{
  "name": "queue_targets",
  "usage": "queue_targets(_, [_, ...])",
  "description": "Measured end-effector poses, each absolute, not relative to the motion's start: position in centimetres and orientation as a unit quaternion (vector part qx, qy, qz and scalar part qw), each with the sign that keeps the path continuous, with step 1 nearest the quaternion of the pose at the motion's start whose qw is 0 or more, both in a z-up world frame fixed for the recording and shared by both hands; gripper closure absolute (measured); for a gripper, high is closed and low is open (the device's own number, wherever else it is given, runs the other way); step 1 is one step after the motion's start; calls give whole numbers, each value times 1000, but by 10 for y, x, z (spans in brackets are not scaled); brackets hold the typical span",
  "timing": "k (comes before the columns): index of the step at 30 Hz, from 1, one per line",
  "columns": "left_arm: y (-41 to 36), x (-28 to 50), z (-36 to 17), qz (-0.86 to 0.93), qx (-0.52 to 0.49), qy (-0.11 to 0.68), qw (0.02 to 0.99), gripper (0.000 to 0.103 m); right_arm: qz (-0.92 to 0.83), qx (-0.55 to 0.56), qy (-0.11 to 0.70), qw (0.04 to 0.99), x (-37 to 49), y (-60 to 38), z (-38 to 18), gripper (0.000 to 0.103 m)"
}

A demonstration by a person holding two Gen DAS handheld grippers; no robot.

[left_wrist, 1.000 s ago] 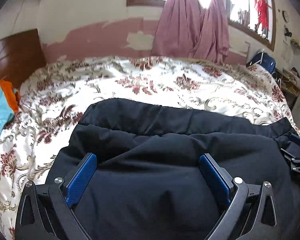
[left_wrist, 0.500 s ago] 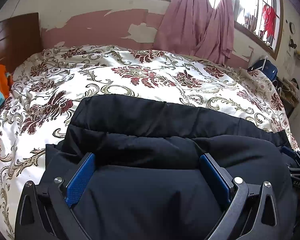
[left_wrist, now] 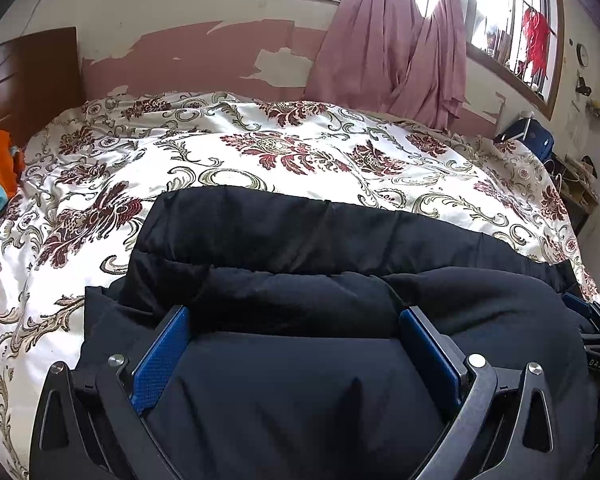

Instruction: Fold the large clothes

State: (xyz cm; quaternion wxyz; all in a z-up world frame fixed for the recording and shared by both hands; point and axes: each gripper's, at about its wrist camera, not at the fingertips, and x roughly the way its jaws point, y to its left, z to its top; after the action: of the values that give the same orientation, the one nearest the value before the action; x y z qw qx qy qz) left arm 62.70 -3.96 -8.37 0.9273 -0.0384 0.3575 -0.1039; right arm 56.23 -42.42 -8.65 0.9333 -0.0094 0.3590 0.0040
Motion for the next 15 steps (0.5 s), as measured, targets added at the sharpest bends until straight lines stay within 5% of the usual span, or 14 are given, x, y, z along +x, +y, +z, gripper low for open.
queue_targets(15, [-39, 629, -85, -105, -39, 360, 926, 0, 6, -7, 358, 934, 561, -425, -87, 11])
